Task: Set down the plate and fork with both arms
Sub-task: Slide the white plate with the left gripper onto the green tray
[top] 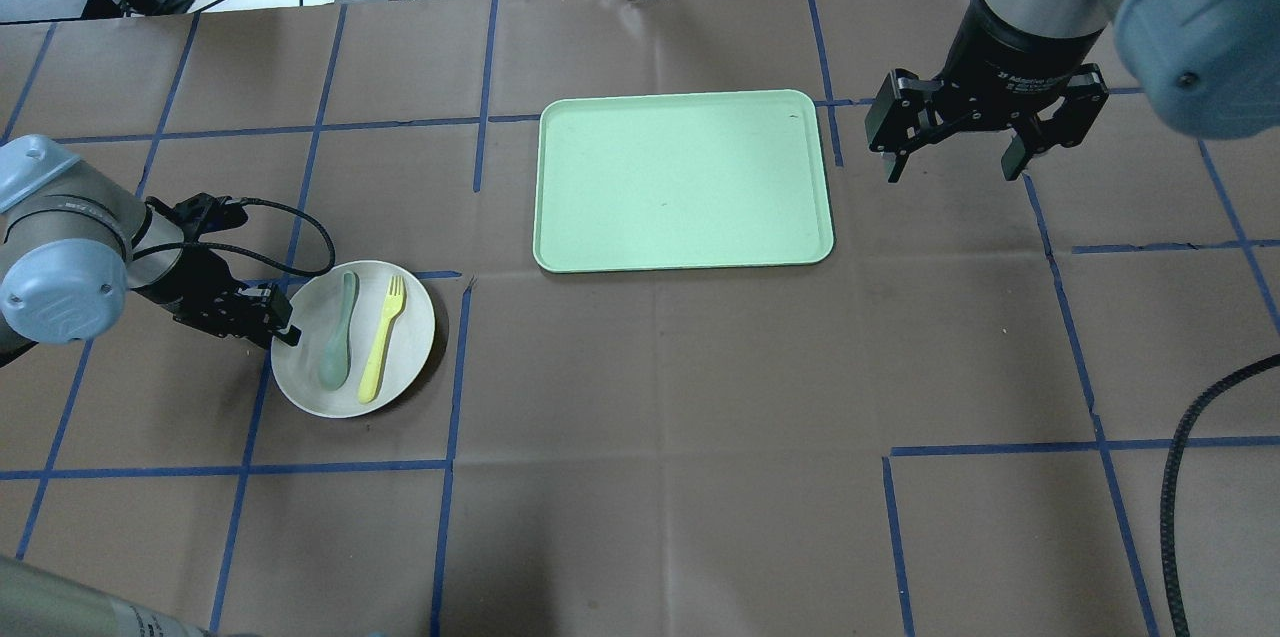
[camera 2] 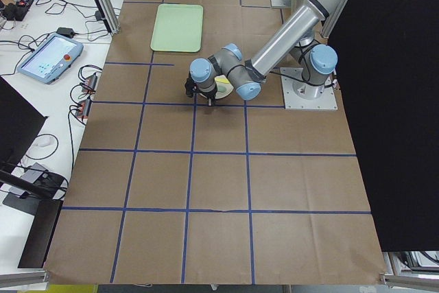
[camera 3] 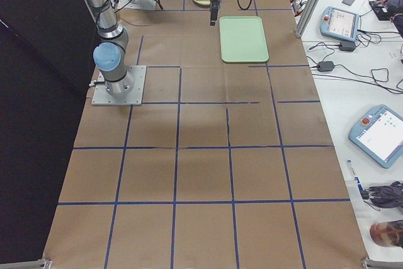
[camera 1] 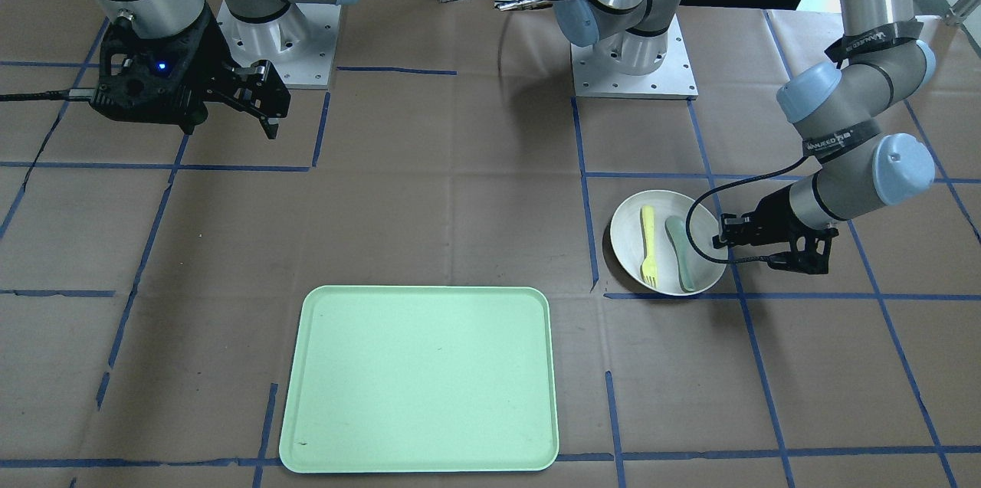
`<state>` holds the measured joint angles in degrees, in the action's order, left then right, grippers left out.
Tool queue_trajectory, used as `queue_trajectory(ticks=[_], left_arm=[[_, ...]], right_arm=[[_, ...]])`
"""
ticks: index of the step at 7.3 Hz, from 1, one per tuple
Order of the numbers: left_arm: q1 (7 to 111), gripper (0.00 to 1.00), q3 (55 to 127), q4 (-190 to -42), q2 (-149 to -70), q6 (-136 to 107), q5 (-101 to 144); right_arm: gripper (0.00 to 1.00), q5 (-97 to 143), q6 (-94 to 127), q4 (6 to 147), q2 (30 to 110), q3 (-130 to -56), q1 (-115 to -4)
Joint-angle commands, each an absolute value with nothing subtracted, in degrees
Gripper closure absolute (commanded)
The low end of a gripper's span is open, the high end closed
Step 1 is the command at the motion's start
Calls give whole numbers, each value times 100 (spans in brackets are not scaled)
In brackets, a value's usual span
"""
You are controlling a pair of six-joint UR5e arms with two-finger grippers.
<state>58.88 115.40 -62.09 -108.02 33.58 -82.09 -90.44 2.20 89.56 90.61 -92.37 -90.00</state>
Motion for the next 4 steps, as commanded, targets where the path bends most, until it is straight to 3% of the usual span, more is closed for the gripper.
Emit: queue_trajectory(ticks=[1, 4], left_arm=[[5889, 95, 11540, -6223, -10802, 3349, -8209], [6003, 100, 11453, -6257, -10609, 3279, -7677]], right_arm=[[0, -9044, 228, 8956, 9062, -9237, -9000], [0, -9044, 220, 8956, 9062, -9237, -9000]])
